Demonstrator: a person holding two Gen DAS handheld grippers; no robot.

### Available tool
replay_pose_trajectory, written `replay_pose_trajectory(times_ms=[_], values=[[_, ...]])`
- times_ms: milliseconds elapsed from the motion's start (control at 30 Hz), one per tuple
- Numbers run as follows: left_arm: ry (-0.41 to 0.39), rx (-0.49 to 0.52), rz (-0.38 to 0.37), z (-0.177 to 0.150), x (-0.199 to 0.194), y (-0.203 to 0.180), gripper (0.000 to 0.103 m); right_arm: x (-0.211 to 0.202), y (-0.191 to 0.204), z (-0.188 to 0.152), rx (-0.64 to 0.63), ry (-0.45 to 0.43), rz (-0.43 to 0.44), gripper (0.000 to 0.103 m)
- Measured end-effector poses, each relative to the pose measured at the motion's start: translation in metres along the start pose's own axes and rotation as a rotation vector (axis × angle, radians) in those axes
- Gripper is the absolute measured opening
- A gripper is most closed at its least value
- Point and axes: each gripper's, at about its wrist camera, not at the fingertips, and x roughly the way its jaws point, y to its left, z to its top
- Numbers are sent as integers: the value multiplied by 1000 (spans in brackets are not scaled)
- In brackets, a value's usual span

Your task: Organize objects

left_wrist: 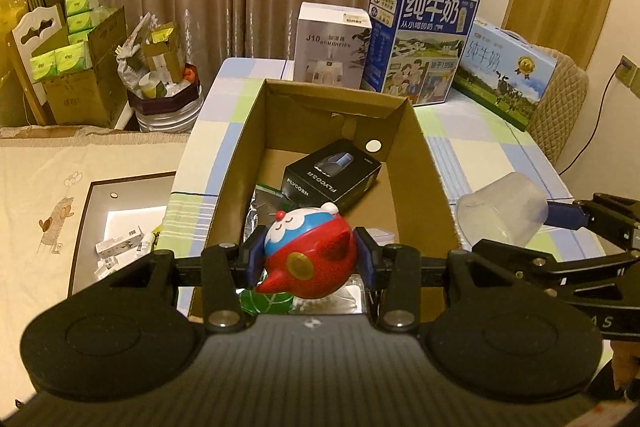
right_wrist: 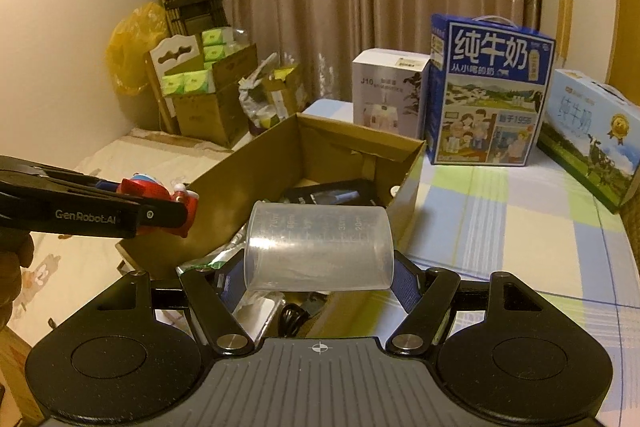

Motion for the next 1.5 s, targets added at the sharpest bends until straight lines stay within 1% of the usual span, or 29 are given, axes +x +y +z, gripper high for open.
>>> replay_pose_trajectory(times_ms=[500, 667, 700, 733, 767, 933, 1500], values=[[11, 2, -2, 12, 23, 9, 40, 21, 1, 7, -4, 9, 1, 69], [13, -1, 17, 17, 30, 11, 40, 25, 2, 9, 0, 11, 2, 69], [10, 2, 30, 18, 31, 11, 47, 26, 2, 10, -1, 12, 2, 69], [6, 3, 40, 19, 31, 11, 62, 27, 2, 11, -1, 11, 2, 69], [-2, 1, 44, 20, 30, 12, 65, 28, 3, 12, -1, 11, 2, 69], [-17, -6, 44, 23, 22, 18, 65, 32, 1, 13, 5, 14, 2, 69], [0, -6, 53, 11, 13, 18, 69, 30, 4, 12, 17, 27, 23, 69]])
